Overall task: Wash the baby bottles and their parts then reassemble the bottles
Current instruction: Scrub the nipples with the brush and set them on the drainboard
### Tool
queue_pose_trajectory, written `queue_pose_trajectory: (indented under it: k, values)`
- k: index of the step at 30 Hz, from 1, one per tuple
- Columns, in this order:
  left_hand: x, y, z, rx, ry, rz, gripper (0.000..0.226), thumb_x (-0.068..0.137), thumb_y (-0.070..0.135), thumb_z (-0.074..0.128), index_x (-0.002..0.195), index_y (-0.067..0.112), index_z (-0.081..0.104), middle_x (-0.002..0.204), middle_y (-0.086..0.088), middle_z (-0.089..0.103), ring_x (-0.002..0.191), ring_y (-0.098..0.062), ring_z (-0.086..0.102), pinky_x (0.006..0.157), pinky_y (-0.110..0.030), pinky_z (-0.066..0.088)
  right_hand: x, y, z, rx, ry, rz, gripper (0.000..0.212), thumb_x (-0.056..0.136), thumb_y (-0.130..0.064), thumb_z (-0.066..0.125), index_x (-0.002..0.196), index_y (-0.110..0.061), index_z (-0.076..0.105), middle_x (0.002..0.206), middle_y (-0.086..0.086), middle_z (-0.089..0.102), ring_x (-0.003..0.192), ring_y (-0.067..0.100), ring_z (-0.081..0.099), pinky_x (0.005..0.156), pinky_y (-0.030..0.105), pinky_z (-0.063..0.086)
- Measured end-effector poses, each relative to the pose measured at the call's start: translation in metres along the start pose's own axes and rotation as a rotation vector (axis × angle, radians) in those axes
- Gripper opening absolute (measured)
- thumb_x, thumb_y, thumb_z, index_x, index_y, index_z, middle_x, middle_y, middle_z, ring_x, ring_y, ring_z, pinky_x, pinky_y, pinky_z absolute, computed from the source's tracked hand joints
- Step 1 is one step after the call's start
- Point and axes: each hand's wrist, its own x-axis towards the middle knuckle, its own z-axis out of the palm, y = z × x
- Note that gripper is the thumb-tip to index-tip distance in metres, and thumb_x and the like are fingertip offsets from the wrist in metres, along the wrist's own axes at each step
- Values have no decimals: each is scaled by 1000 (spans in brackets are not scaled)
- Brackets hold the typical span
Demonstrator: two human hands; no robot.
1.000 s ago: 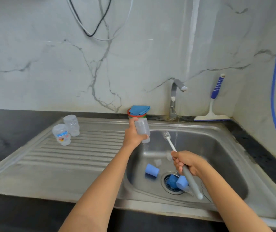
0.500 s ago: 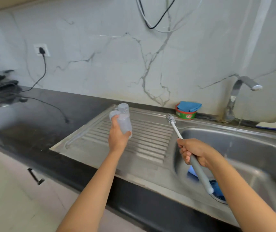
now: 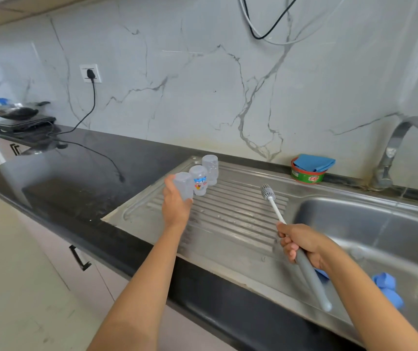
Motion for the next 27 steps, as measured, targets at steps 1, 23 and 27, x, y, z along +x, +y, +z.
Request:
queue_pose_trajectory:
  k: [1,23,27]
  values:
    - [-1,-1,1,6,-3,6,70,79,1,67,134,21,27,130,-10,43,108,-28,51,75,-42,51,0,1,-2,4,5,6,33,100,-24,47,70,-14,39,48,-4,31,30,5,24,30,15,29]
    - [-84,159,79,-16,-25,166,76,70,30,78,131,12,36,131,-17,36,119,-35,37,97,-40,32,-33,2,-111,157,139,38,39,102,-27,40,65,-15,37,41,-7,32,28,2,26,30,12,28]
    - [-119,184,136,-77,-600,208,61,74,29,77,123,11,44,120,-10,47,115,-27,46,96,-34,39,-39,15,-149,187,213,86,40,102,-29,40,65,-16,39,40,-7,33,28,3,28,29,13,30]
